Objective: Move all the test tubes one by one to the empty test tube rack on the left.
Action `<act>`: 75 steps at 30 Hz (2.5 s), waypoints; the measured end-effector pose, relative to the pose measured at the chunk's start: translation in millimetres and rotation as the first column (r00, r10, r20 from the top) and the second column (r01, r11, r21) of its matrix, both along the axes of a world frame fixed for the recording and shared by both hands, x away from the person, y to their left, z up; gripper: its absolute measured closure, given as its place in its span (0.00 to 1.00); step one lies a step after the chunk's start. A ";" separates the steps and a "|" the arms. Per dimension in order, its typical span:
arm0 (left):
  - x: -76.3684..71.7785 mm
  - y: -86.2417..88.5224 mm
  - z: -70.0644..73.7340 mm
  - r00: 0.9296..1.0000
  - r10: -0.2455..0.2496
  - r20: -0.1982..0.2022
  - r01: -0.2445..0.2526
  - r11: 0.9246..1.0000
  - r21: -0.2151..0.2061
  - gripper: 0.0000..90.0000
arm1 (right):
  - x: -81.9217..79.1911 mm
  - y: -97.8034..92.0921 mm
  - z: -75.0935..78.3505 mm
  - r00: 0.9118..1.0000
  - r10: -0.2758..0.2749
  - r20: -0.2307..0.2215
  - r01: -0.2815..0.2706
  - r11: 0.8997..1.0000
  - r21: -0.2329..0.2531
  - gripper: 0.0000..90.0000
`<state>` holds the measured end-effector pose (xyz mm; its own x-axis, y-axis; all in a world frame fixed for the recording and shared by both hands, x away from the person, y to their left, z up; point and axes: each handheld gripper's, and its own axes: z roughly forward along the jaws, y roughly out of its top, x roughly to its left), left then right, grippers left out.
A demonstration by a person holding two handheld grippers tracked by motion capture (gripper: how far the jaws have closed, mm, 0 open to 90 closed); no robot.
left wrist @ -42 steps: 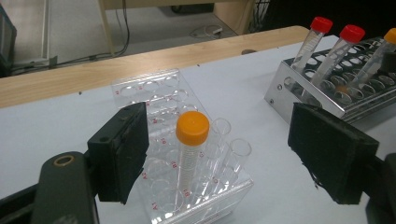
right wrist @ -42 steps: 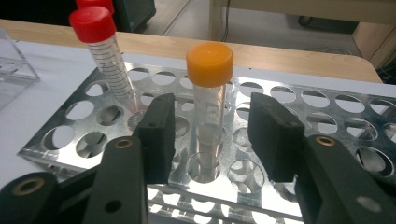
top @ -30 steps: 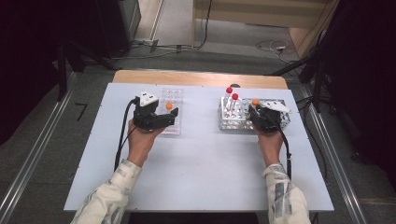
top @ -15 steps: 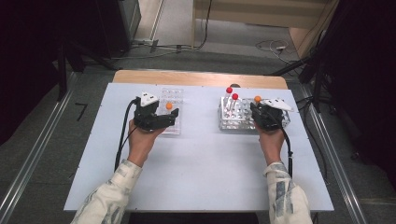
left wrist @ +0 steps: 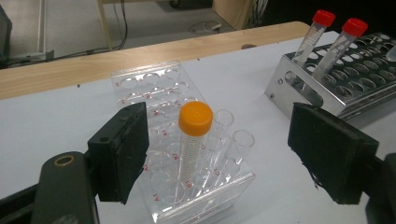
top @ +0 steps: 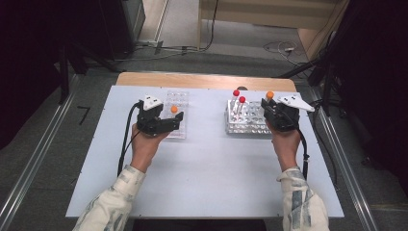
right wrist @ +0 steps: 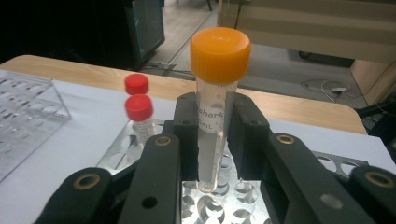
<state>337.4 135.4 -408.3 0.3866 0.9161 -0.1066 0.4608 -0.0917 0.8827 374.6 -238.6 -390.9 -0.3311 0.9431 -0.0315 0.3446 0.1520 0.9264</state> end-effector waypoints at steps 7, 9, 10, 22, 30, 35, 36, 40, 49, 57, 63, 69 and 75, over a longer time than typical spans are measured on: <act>-2.1 -1.5 1.3 1.000 -0.007 0.004 0.007 1.000 -0.006 0.23 | -20.0 8.4 3.8 0.998 0.059 -0.014 -0.059 0.998 0.019 0.80; -3.1 -2.5 1.8 1.000 -0.013 0.007 0.013 1.000 -0.011 0.23 | -24.5 13.3 2.2 0.996 0.085 -0.017 -0.085 0.996 0.008 0.80; -3.9 -3.2 2.1 1.000 -0.017 0.006 0.017 1.000 -0.014 0.23 | -26.6 16.3 1.0 0.995 0.099 -0.025 -0.098 0.995 0.009 0.80; -13.9 -19.0 6.1 0.996 -0.089 0.015 0.089 0.996 -0.027 0.25 | -38.4 68.5 -15.8 0.969 0.242 -0.058 -0.243 0.970 -0.004 0.80; -21.6 -34.4 9.7 0.984 -0.174 0.022 0.175 0.984 -0.043 0.30 | -43.6 111.4 -31.9 0.940 0.330 -0.092 -0.333 0.943 -0.020 0.80; -25.0 -44.3 11.1 0.967 -0.253 0.027 0.254 0.965 -0.066 0.40 | -45.4 133.8 -40.3 0.924 0.366 -0.109 -0.371 0.928 -0.027 0.80; -25.2 -46.0 10.9 0.964 -0.264 0.026 0.265 0.962 -0.068 0.43 | -45.6 137.0 -41.4 0.922 0.372 -0.112 -0.377 0.926 -0.025 0.80; -22.9 -51.0 6.9 0.960 -0.281 0.009 0.281 0.958 -0.063 0.51 | -48.7 146.6 -43.7 0.912 0.394 -0.116 -0.398 0.917 -0.016 0.80; -19.3 -53.1 1.8 0.958 -0.286 -0.010 0.286 0.957 -0.048 0.76 | -53.7 153.1 -43.8 0.902 0.418 -0.113 -0.422 0.906 -0.021 0.80; -21.9 -45.7 8.0 0.961 -0.275 0.012 0.275 0.960 -0.050 0.78 | -53.7 150.8 -42.9 0.891 0.436 -0.128 -0.443 0.896 -0.032 0.60; -22.7 -23.0 24.1 0.973 -0.227 0.038 0.229 0.971 -0.068 0.78 | -54.3 139.1 -42.2 0.878 0.454 -0.151 -0.463 0.886 -0.030 0.50; -23.5 -6.5 34.8 0.981 -0.187 0.053 0.190 0.980 -0.060 0.78 | -53.2 129.6 -43.5 0.878 0.447 -0.169 -0.457 0.889 -0.026 0.47; -18.6 8.9 39.2 0.988 -0.141 0.061 0.145 0.988 -0.058 0.78 | -52.2 122.9 -42.4 0.883 0.438 -0.167 -0.448 0.893 -0.029 0.47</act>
